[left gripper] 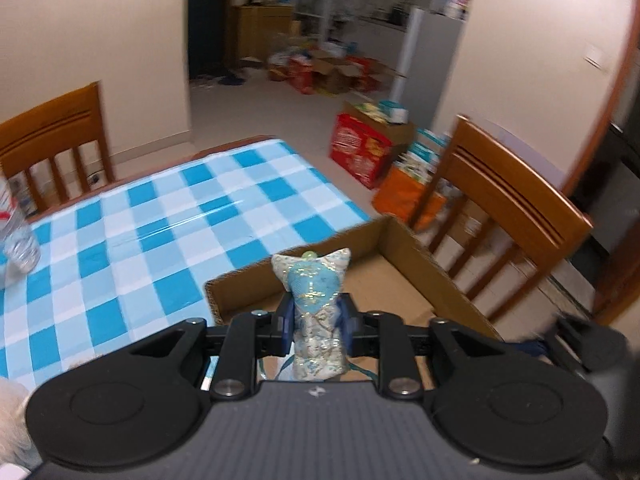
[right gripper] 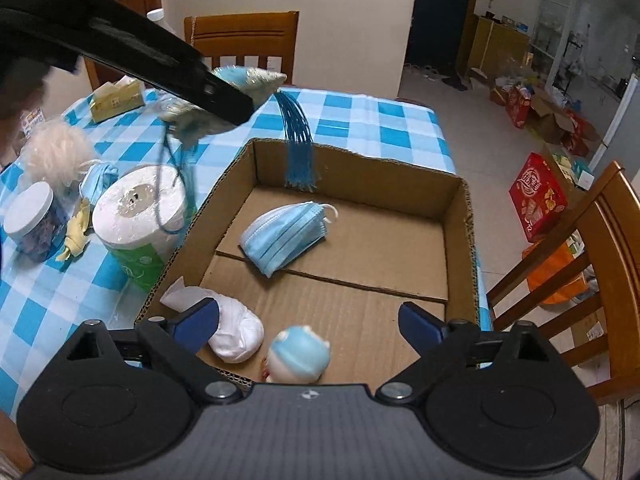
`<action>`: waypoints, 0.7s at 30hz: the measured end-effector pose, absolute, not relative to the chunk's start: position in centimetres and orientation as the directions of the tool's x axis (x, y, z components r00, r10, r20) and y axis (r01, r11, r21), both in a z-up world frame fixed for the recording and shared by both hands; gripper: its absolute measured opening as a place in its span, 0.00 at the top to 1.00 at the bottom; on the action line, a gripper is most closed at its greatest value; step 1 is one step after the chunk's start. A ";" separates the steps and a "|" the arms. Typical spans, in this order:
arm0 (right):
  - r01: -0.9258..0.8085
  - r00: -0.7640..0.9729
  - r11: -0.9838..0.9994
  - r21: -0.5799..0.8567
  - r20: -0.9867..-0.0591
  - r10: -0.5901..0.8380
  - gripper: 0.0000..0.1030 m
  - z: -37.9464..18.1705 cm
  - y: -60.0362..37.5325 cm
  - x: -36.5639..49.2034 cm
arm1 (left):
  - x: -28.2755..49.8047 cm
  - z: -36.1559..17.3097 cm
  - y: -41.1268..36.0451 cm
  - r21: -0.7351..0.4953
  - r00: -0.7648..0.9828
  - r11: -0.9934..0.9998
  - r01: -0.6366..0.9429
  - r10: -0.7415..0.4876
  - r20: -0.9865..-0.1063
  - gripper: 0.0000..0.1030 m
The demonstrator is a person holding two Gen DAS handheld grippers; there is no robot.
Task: Organize soft objects
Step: 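Carry the sachet and doll into the box and open both grippers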
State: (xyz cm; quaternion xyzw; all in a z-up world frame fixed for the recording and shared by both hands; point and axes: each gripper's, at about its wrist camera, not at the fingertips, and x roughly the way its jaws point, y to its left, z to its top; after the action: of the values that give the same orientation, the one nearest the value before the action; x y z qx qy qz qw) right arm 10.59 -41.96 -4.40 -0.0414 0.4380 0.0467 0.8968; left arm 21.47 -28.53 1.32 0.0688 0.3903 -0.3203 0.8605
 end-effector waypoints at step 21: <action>-0.074 0.624 0.997 0.031 -0.778 0.070 0.00 -5.2 -42.5 10.4 | 17.2 -0.5 -27.0 -0.014 0.567 0.820 0.572 -0.407 -0.716 0.05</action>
State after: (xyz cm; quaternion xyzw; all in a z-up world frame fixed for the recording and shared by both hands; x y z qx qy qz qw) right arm 10.36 -42.46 -5.19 -0.0021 0.4318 0.0401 0.9011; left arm 17.16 -27.00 -0.53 0.1105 0.3726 -0.2789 0.8781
